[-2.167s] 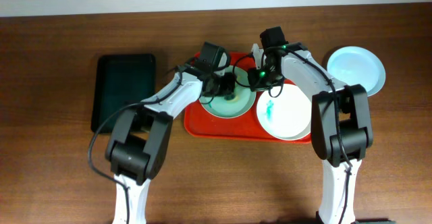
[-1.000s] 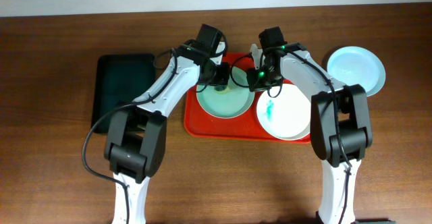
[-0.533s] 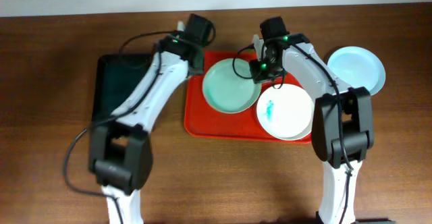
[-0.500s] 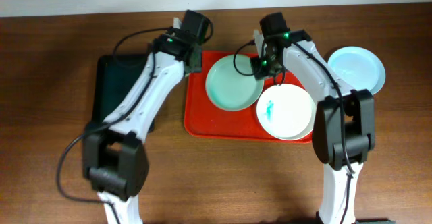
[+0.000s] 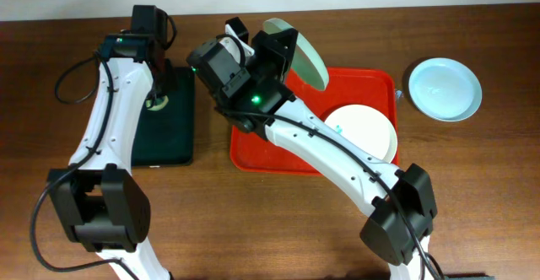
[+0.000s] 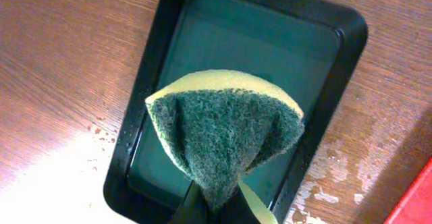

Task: Clean dirty plates on tray and stack at the side
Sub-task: 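Lift the scrubbed plate with the right gripper and stack it on the side plate, then drag the remaining white plate left on the tray with the right gripper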

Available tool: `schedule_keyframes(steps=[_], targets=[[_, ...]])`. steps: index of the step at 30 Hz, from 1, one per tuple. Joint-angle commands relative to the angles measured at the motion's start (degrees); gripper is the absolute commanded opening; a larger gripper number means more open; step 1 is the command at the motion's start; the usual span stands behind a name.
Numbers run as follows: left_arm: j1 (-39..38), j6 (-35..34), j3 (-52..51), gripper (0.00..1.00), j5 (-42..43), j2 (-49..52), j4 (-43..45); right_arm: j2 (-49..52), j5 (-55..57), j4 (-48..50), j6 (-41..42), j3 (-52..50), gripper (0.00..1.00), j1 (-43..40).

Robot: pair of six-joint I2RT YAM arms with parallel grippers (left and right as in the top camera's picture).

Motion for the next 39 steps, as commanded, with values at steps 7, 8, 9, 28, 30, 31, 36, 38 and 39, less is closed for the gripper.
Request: schedule_keyframes(steps=[7, 8, 9, 28, 30, 31, 36, 38, 39], targets=[[0.07, -0.76, -2.36, 0.0, 0.35, 0.11, 1.53, -0.52, -109.68, -13.25, 31.01, -0.72, 0.04, -49.9], [0.07, -0.76, -2.36, 0.0, 0.35, 0.11, 1.55, 0.57, -109.68, -14.4, 31.04, -1.68, 0.04, -57.29], [0.07, -0.76, -2.36, 0.0, 0.35, 0.11, 1.81, 1.84, -109.7, -15.54, 31.21, -1.9, 0.04, -63.08], [0.07, -0.79, -2.36, 0.0, 0.66, 0.11, 3.23, 10.95, -102.38, -23.26, 31.26, -2.38, 0.99, -70.53], [0.07, -0.76, -2.36, 0.0, 2.08, 0.11, 3.45, 10.95, -102.36, -28.74, 22.21, -2.38, 1.0, -63.45], [0.07, -0.76, -2.36, 0.0, 2.08, 0.11, 3.43, 10.95, -102.14, -31.47, 18.01, -2.38, 0.97, -60.78], [0.07, -0.76, -2.36, 0.0, 2.08, 0.11, 3.45, 10.95, -86.9, -37.75, 13.51, -2.58, 0.94, -51.45], [0.07, -0.76, -2.36, 0.0, 2.1, 0.11, 3.78, 10.95, -85.46, -37.51, 13.51, -4.66, 0.93, -49.88], [0.07, -0.76, -2.36, 0.0, 2.12, 0.11, 3.85, 10.95, -85.46, -37.24, 13.51, -6.8, 0.94, -49.86]])
